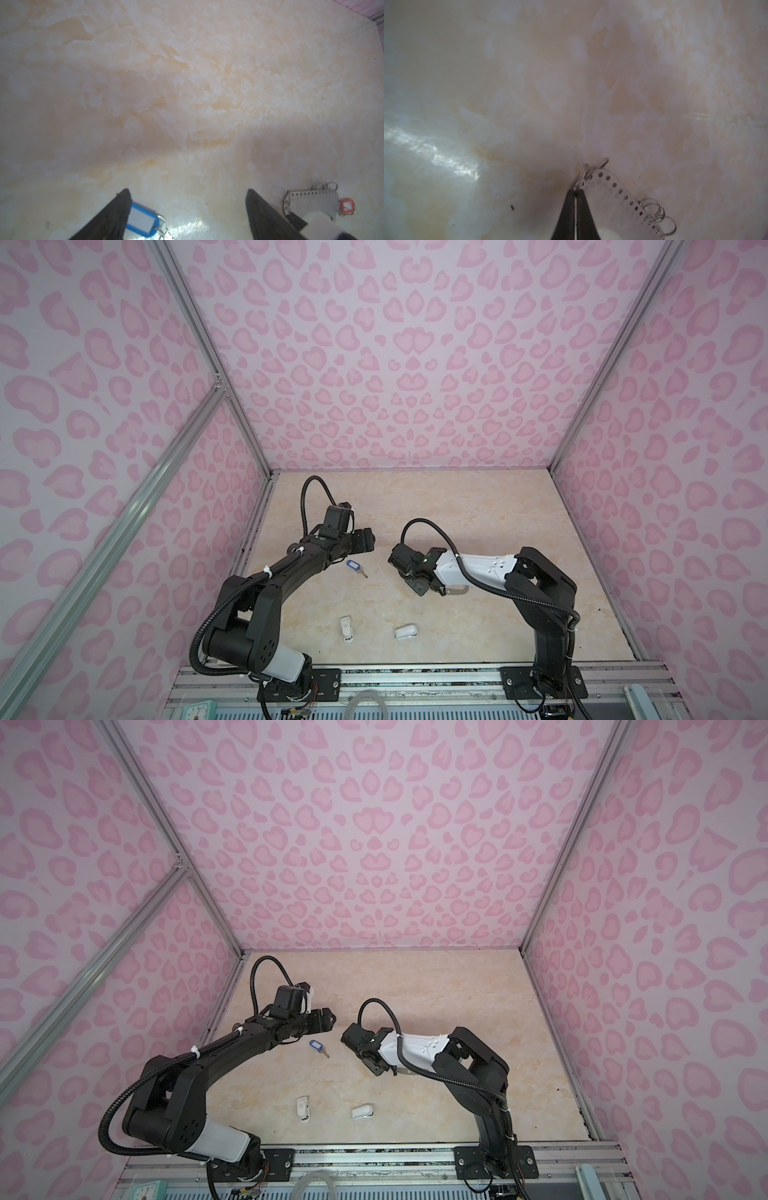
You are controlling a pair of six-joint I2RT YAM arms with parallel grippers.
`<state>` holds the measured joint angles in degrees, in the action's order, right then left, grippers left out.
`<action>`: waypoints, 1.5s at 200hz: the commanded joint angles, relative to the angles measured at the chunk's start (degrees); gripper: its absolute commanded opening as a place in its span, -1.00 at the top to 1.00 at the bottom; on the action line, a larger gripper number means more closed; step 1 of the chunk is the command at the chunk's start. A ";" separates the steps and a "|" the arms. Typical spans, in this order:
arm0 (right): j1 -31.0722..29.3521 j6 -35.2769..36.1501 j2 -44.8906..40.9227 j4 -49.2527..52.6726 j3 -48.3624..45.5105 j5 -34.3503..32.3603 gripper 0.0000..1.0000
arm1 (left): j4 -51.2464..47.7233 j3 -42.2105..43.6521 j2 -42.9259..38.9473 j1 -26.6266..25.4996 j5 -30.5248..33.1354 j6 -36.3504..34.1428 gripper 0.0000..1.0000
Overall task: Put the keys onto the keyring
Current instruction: 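Lift the grey plate by its ring with the right gripper while the left gripper approaches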
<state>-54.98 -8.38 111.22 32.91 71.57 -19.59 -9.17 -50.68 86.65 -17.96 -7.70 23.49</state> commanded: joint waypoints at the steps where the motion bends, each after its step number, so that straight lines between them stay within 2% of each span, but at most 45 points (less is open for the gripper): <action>1: -0.03 0.48 -0.39 0.37 -0.52 -1.14 1.00 | 1.69 -0.65 -1.34 -0.04 -0.34 -0.06 -0.74; 18: 0.04 2.49 -2.79 -0.72 -1.78 -0.47 1.00 | 1.77 -0.70 -2.24 0.02 -0.02 -0.55 -0.74; 64: -0.09 12.47 -11.87 -3.99 -6.35 7.26 1.00 | 2.67 -0.46 -6.71 0.00 2.07 -3.13 -0.73; 96: 0.13 19.39 -19.68 -4.39 -8.52 12.78 1.00 | 3.96 -0.30 -11.03 -0.14 -0.74 -6.61 -0.67; 146: 5.17 29.34 -34.20 -8.18 -12.75 32.63 1.00 | 8.28 1.54 -17.63 -1.88 -6.89 -14.34 -0.55; 181: 9.19 34.43 -42.07 -11.04 -17.01 40.42 1.00 | 14.00 5.56 -22.75 -4.76 -12.77 -23.55 -0.44; 209: 11.83 35.53 -45.75 -12.41 -18.75 42.54 1.00 | 15.04 9.09 -27.50 -8.33 -18.15 -38.26 -0.41; 225: 12.65 36.73 -46.60 -12.73 -19.25 44.32 1.00 | 14.08 10.10 -29.57 -9.50 -21.06 -44.03 -0.41; 258: 13.47 38.01 -47.66 -14.31 -20.06 48.19 1.00 | 13.01 11.10 -31.27 -11.23 -25.79 -50.66 -0.27; 300: 14.92 38.09 -48.70 -16.88 -21.53 54.33 1.00 | 11.92 11.23 -30.95 -15.78 -25.34 -57.25 -0.10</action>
<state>-40.66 29.12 62.63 19.14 50.65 29.65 2.72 -39.59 55.57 -32.03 -31.75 -27.22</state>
